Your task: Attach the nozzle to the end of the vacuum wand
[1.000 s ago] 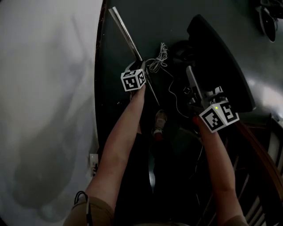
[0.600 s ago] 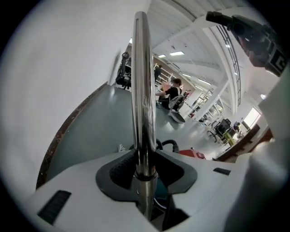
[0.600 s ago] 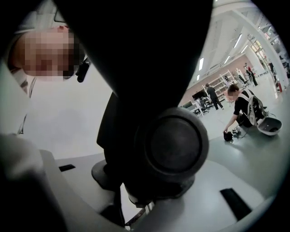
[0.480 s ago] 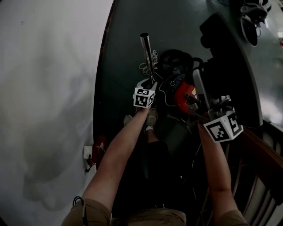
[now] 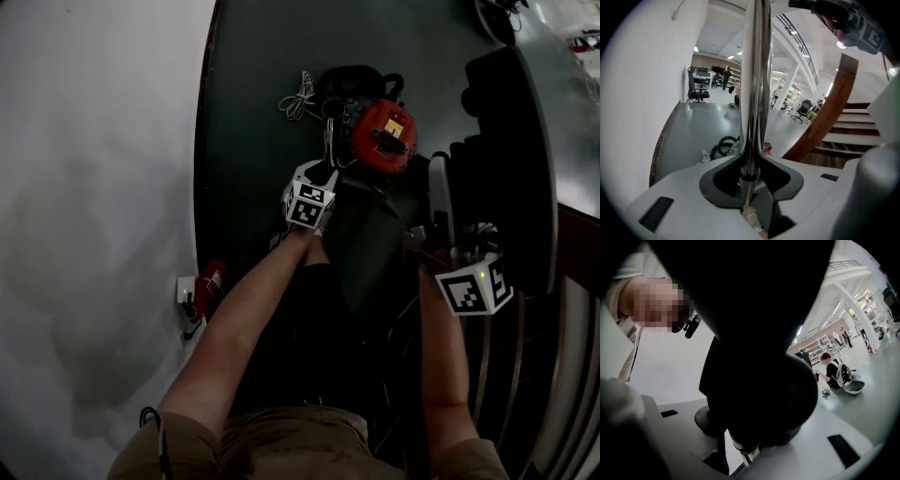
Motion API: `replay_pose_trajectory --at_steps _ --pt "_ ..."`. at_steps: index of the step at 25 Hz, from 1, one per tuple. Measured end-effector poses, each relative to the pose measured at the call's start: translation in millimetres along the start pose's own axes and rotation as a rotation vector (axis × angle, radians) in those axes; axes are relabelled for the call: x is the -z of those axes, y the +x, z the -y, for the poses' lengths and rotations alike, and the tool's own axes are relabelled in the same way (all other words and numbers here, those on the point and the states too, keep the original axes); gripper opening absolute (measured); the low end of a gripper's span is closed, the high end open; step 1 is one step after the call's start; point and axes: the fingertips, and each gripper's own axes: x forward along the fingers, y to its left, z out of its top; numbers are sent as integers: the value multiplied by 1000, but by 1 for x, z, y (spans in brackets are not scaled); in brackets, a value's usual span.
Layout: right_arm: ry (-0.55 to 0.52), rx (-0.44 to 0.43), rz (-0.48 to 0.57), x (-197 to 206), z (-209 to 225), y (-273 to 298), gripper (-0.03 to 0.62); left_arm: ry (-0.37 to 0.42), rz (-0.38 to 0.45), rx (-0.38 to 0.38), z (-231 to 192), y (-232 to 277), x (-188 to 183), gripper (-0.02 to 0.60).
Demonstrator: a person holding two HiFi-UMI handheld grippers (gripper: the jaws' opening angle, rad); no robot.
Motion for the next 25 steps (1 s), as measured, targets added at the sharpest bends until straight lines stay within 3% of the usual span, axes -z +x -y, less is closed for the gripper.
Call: replay_pose_trajectory --at_steps 6,11,18,25 --pt "-21 25 -6 -18 -32 -95 163 197 -55 66 96 -37 42 135" --pt "-71 22 -16 -31 -26 -158 163 331 -46 101 173 -36 53 133" --pt "-77 77 -87 -26 11 -230 163 391 -51 135 244 -29 71 127" --pt "-132 137 -177 -31 41 -281 163 513 -98 181 299 -24 87 96"
